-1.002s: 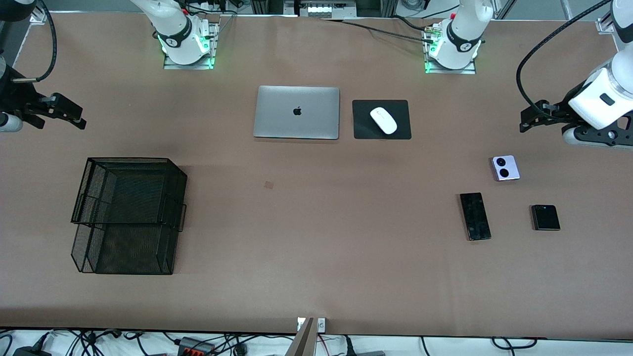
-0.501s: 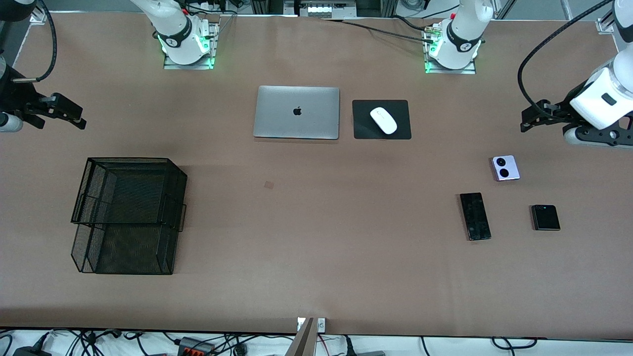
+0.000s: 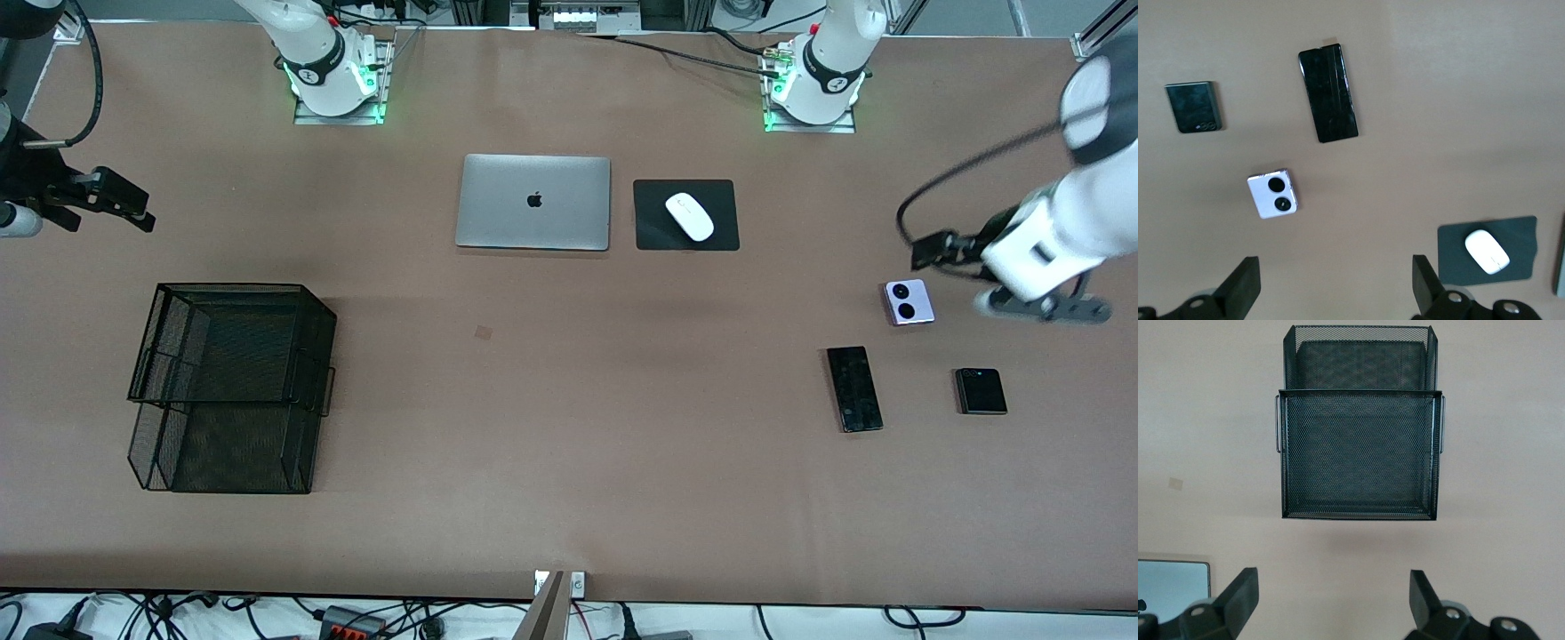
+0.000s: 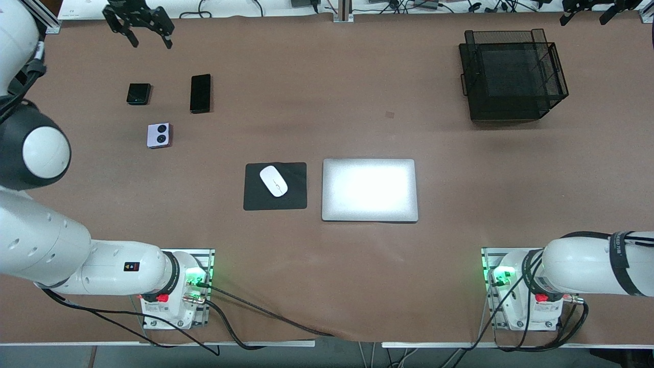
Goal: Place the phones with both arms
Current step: 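Reach the left gripper down to the tall black phone, then grasp the tall black phone with the left gripper and lift it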
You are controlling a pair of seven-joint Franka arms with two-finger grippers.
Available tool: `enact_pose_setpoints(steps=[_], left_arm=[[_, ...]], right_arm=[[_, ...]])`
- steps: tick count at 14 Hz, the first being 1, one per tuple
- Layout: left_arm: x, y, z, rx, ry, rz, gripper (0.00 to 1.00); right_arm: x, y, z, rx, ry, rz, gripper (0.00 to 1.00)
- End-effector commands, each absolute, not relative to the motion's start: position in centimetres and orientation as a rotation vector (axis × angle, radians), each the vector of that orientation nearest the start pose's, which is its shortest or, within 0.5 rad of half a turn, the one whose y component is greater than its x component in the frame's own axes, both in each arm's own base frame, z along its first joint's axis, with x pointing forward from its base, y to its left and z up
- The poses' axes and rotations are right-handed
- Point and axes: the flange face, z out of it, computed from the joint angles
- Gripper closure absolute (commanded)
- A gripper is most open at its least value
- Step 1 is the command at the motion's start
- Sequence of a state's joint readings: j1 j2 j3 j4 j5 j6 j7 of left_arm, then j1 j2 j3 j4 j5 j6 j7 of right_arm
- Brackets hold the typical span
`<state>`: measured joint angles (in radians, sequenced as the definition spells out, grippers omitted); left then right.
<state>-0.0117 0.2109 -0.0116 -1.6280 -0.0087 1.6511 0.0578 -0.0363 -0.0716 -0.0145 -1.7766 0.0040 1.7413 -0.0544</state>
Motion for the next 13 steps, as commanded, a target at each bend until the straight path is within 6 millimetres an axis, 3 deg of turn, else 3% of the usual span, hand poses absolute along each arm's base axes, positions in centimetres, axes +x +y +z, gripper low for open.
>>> enact_pose_setpoints(steps=[1,4,7,13], left_arm=[[63.9,0.2,41.6,-3.127,0.094,0.267,0.00],[65.3,0.7,33.5,-3.132,0.083,0.171,0.00],[65.0,1.1,27.2,-3.135,0.013,0.116,0.00],[65.0,0.9,20.2,-3.139,-0.029,0.005,0.00]], right_arm=[[54.0,-3.0,58.1,-3.148,-0.033,-0.052,0.00],[54.1,-3.0,58.1,-3.148,-0.033,-0.060,0.00],[54.2,-2.7,58.0,-3.148,-0.040,-0.060,0.00],[54.3,-2.7,57.9,-3.148,-0.040,-0.065,0.00]])
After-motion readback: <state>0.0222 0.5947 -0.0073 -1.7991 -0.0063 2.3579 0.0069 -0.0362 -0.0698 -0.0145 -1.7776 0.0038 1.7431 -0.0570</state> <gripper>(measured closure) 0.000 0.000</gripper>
